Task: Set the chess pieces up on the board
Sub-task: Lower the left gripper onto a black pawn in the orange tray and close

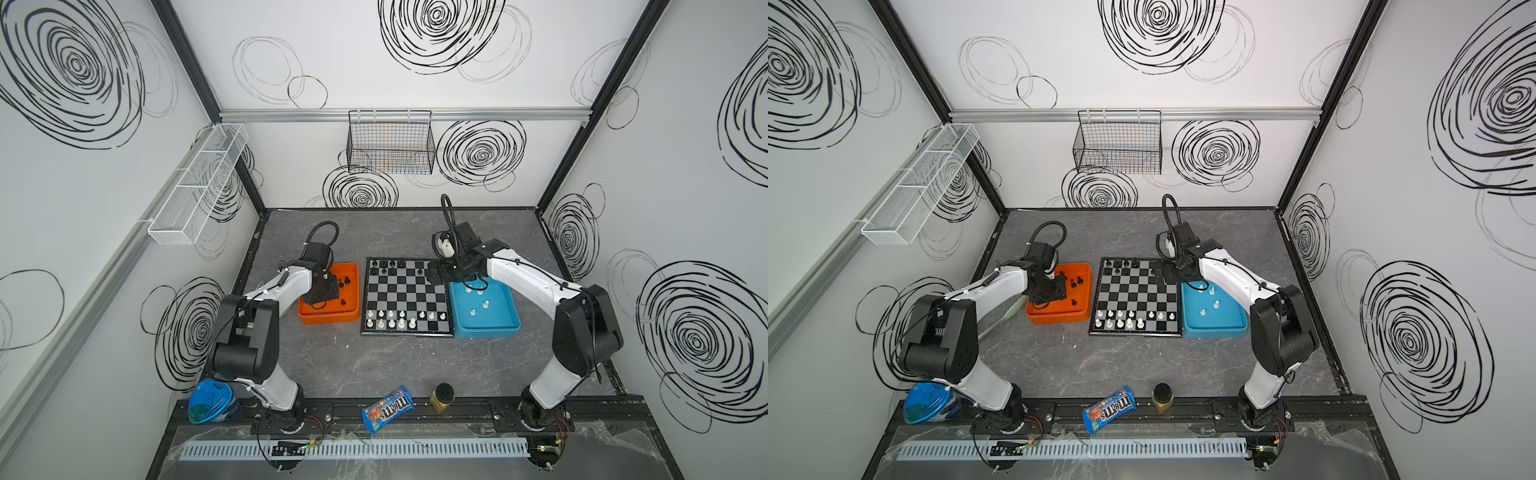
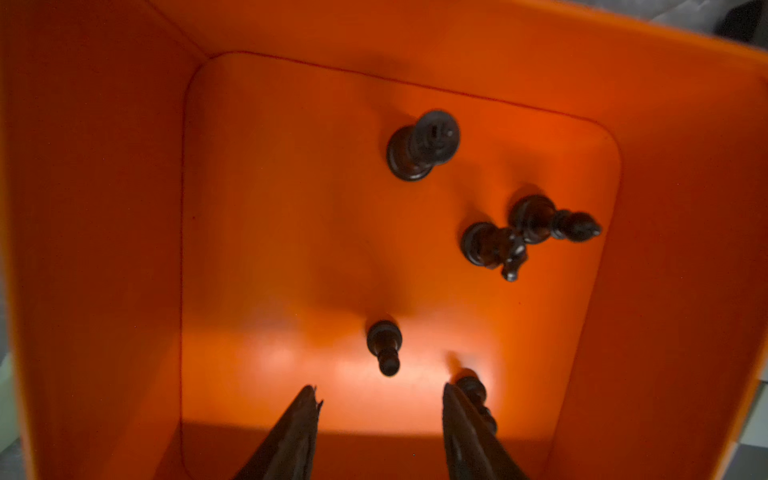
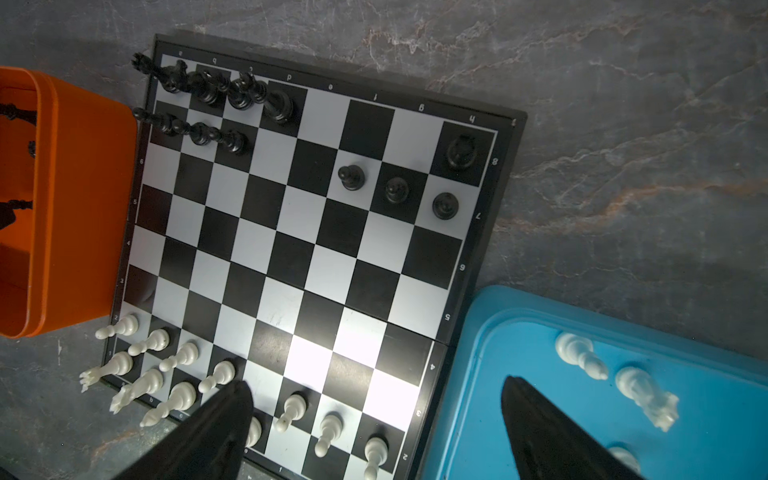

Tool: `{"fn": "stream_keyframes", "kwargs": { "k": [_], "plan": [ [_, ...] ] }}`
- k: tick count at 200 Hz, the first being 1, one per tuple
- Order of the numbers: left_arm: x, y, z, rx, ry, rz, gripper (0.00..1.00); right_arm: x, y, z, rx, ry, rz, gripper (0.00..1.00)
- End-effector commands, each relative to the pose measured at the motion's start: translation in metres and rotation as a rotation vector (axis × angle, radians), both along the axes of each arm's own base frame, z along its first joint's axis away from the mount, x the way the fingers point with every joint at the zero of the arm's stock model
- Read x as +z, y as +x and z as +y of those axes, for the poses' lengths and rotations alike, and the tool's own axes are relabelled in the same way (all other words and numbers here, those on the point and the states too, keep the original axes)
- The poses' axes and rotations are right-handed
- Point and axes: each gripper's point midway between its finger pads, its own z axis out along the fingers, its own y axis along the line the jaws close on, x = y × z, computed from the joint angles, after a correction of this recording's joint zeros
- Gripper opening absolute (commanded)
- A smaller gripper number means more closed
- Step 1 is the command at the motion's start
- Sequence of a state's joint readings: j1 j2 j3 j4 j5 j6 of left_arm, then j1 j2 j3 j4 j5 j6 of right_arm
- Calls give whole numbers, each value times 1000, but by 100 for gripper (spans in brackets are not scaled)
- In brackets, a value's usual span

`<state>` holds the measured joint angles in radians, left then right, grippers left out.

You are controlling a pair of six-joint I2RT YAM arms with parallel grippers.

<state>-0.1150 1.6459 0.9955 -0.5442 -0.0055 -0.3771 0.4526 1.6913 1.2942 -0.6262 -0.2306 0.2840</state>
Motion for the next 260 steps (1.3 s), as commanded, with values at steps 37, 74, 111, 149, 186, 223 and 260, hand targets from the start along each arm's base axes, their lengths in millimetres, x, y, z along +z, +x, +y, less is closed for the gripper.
{"fn": "stream_keyframes", "kwargs": {
  "k": [37, 74, 111, 149, 186, 223, 260],
  "plan": [
    [0, 18, 1, 2, 50, -26, 44, -9, -1, -13, -22, -3, 8, 98],
    [-1, 21, 0, 4, 59, -22, 40, -13, -2, -15, -24, -3, 14, 98],
    [-2, 23, 0, 4, 67, -15, 36, -16, -2, -16, -23, -1, 20, 98],
    [-4, 23, -2, -5, 75, -3, 33, -18, -2, -17, -24, 0, 26, 98],
    [-6, 21, -3, -10, 80, 12, 29, -21, -2, -19, -25, 2, 31, 98],
    [-10, 17, -5, -20, 85, 33, 29, -24, -4, -20, -25, 2, 37, 98],
    [-13, 15, -5, -25, 88, 47, 26, -26, -6, -21, -26, 2, 44, 98]
  ]
}}
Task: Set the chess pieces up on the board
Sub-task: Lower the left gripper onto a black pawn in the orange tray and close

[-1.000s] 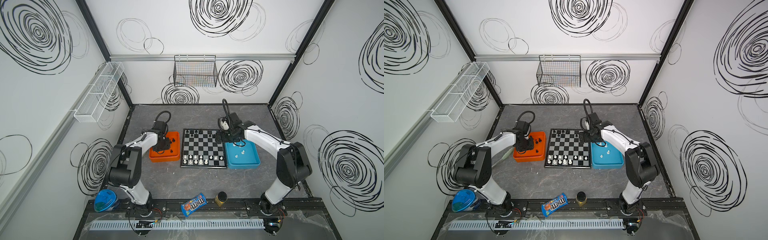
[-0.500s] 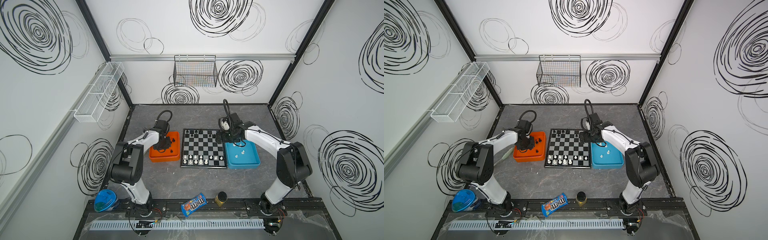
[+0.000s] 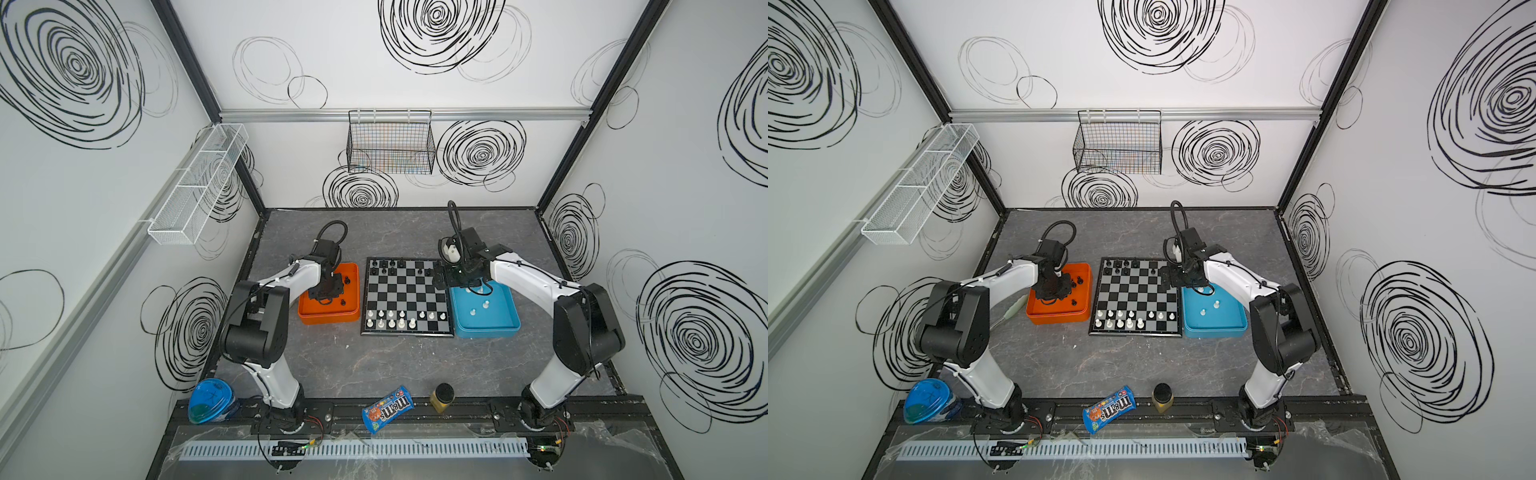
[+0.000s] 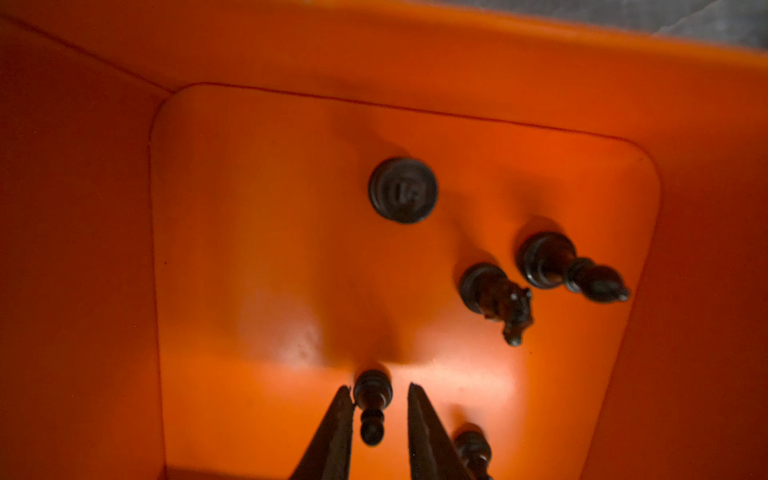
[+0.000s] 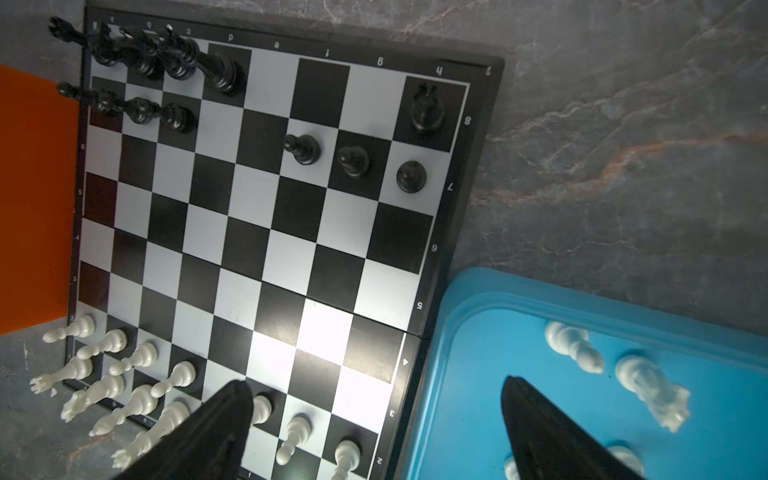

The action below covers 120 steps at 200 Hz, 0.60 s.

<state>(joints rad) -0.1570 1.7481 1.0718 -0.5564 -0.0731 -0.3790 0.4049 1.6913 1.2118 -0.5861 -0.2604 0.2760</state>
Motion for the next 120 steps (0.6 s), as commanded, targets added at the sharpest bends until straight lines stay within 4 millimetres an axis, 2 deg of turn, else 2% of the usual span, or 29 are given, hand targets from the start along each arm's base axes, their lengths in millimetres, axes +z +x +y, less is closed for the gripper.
{"fn": "stream_keyframes", "kwargs": {
  "k": [1, 120],
  "plan": [
    [-2, 0, 0, -3, 19, 18, 26, -2, 0, -3, 2, -2, -3, 98],
    [1, -1, 1, -16, 36, 30, 15, -3, -1, -2, 8, 2, 2, 97]
  ]
}}
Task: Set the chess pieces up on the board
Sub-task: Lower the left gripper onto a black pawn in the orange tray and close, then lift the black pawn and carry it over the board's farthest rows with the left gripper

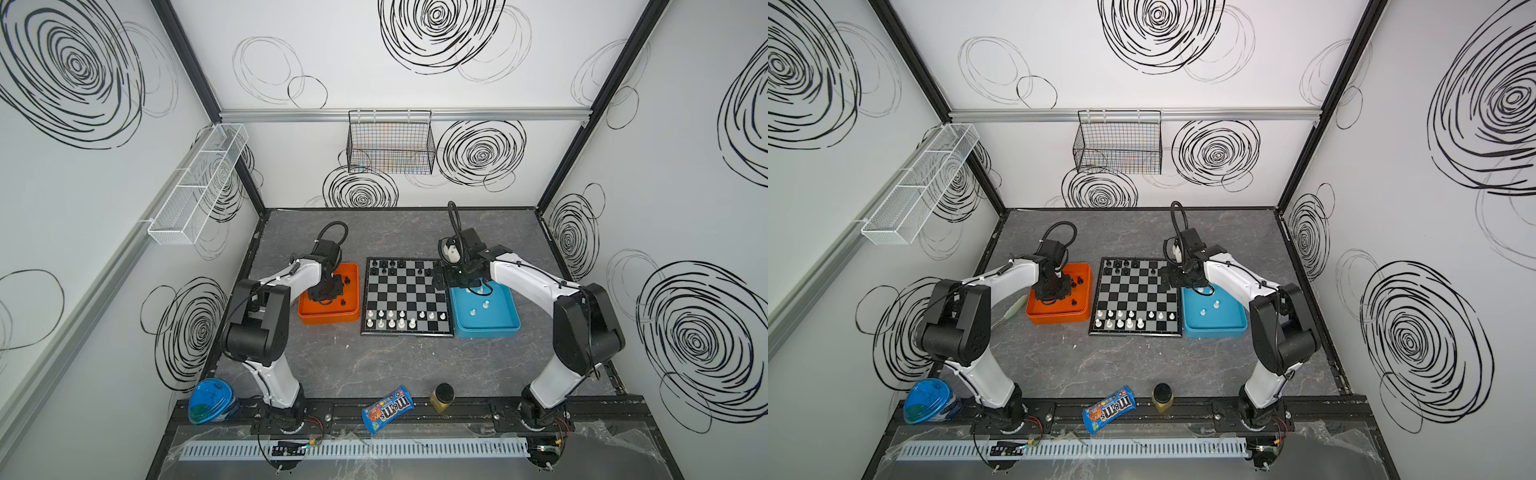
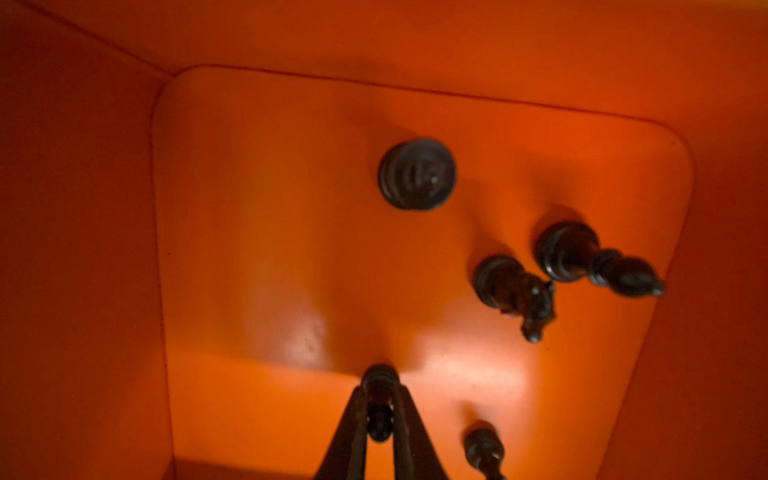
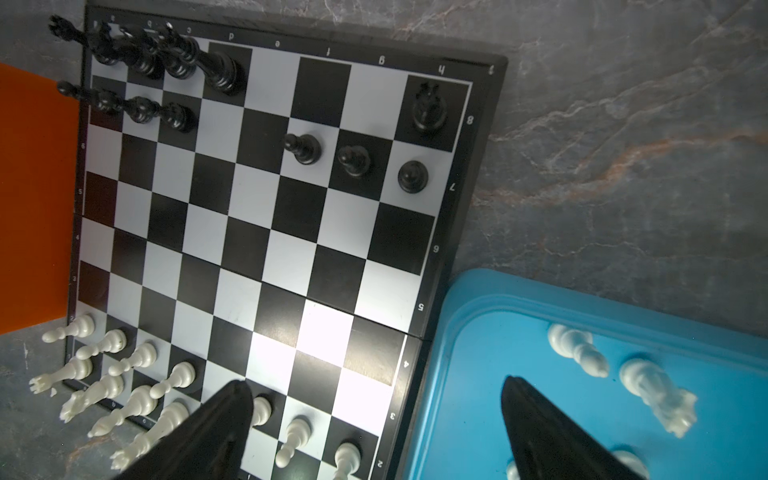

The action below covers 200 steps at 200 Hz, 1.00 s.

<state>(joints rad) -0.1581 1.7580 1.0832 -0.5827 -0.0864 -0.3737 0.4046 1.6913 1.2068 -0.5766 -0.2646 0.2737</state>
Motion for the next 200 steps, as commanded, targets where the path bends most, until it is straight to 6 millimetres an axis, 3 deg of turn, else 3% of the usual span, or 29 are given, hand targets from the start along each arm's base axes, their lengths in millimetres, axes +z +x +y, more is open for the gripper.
{"fn": "stream_keyframes", "kwargs": {
  "k": [1, 72, 133, 157, 200],
  "plan": [
    [2, 2, -1, -13, 18, 7, 16, -2, -1, -3, 3, -2, 5, 97],
    [21, 5, -2, -35, 40, -6, 9, 1, -1, -3, 1, -5, -6, 97],
    [76, 16, -12, -70, 49, -87, 9, 6, 3, -7, -7, -5, -14, 97],
    [101, 27, -34, -115, 28, -133, 10, 8, 6, -11, -16, 6, -14, 97],
    [127, 52, -102, -256, 3, -187, 10, 15, 14, -24, -41, 12, -26, 97]
  ]
}}
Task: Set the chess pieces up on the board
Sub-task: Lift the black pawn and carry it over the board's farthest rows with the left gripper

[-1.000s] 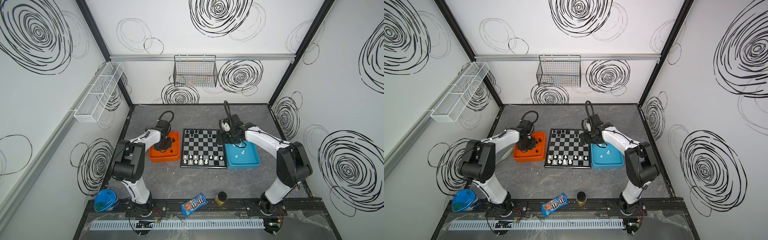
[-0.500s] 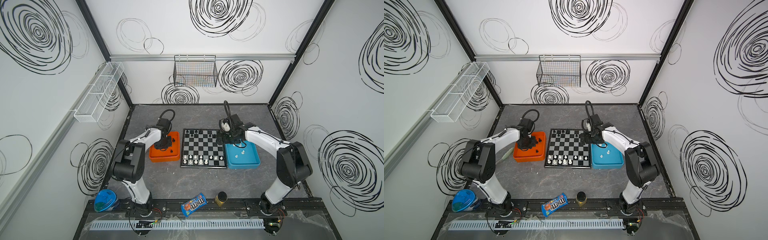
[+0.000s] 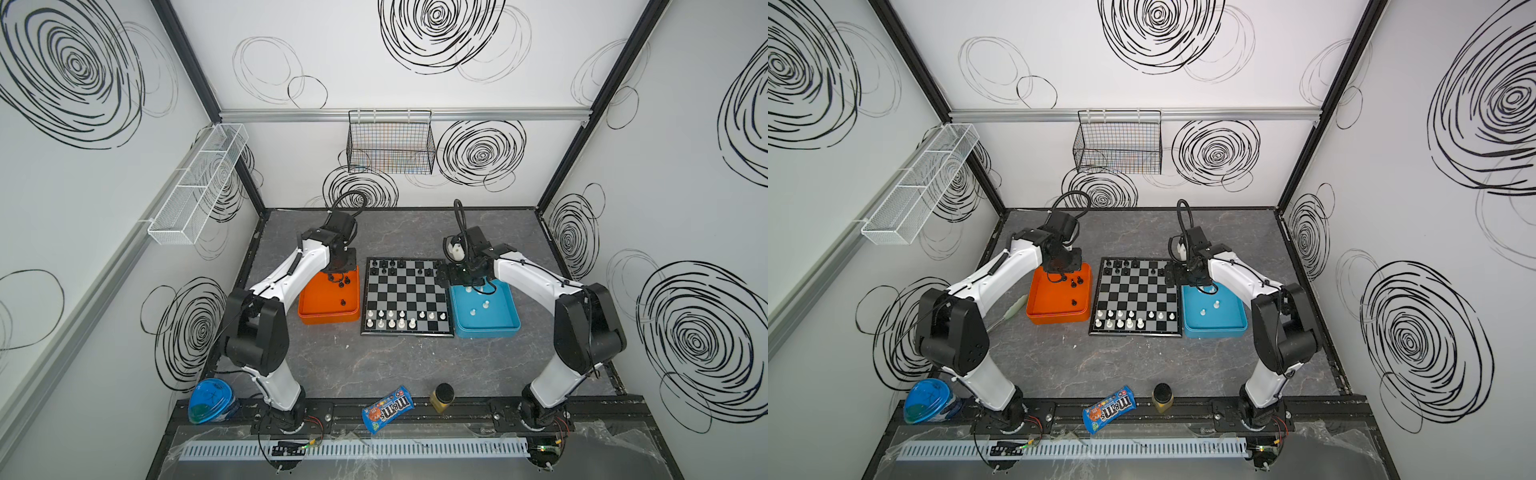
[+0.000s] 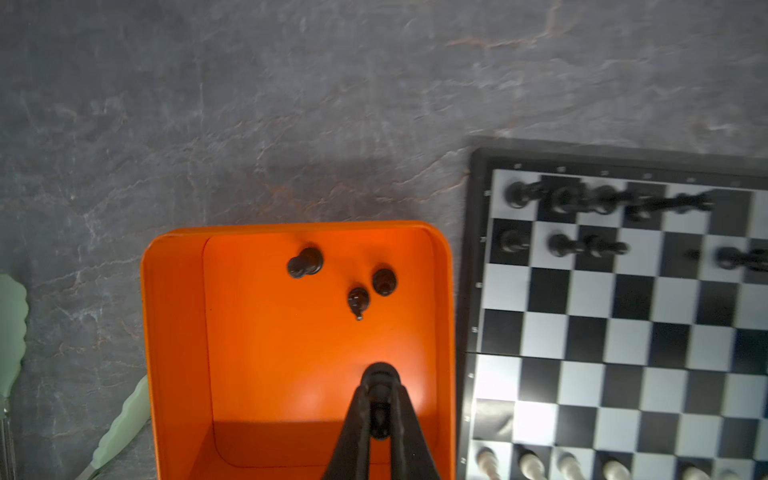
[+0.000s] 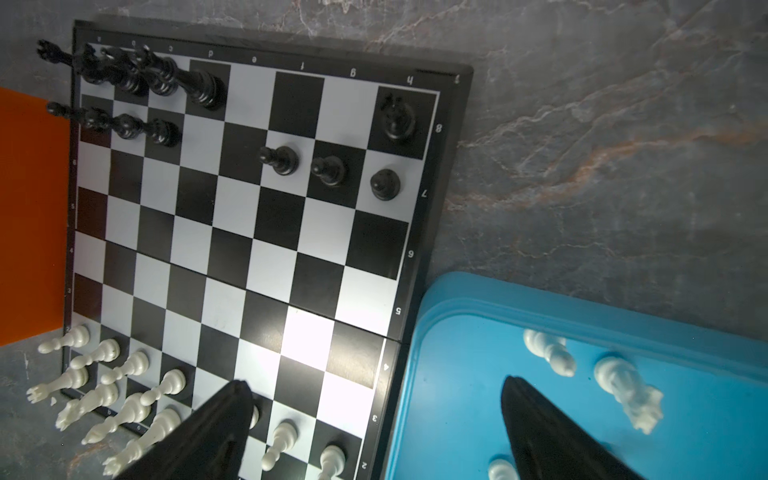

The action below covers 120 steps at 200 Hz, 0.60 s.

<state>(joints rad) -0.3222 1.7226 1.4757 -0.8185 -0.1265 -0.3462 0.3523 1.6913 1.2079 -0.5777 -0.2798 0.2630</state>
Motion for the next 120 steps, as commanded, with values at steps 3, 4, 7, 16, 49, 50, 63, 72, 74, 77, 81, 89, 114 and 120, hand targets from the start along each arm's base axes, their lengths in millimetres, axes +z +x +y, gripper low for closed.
{"fn": "stream_keyframes", "kwargs": {
  "k": [3, 4, 7, 16, 49, 50, 63, 72, 74, 77, 81, 89, 114, 120],
  "plan": [
    [7, 7, -39, -90, 9, 4, 10, 15, 6, -8, -6, 2, -30, 97],
    [7, 8, -41, -93, 8, 2, 10, 15, 6, -8, -8, 2, -29, 97],
    [8, 10, -46, -104, 8, 1, 10, 16, 7, -10, -10, 3, -32, 97],
    [8, 15, -63, -133, 7, -2, 10, 18, 8, -13, -18, 3, -35, 97],
    [3, 27, -120, -230, -4, -5, 10, 22, 9, -25, -46, 8, -42, 97],
    [3, 28, -122, -233, -4, -5, 10, 22, 8, -25, -46, 8, -42, 97],
    [-2, 32, -140, -261, -7, 2, 10, 22, 7, -30, -55, 9, -41, 97],
    [-6, 34, -151, -277, -7, 2, 10, 21, 5, -32, -59, 8, -38, 97],
    [-7, 35, -153, -280, -7, 4, 10, 21, 4, -33, -61, 9, -37, 97],
    [-8, 36, -157, -285, -7, 3, 10, 20, 4, -34, -62, 10, -37, 97],
    [-10, 37, -161, -293, -5, 5, 10, 20, 3, -35, -63, 9, -36, 97],
    [-13, 40, -168, -300, -4, 4, 10, 17, 1, -37, -66, 10, -29, 98],
    [-29, 45, -182, -313, 3, 22, 10, 13, -2, -45, -76, 9, -19, 97],
    [-33, 46, -184, -313, 4, 27, 10, 12, -3, -45, -75, 10, -17, 97]
  ]
}}
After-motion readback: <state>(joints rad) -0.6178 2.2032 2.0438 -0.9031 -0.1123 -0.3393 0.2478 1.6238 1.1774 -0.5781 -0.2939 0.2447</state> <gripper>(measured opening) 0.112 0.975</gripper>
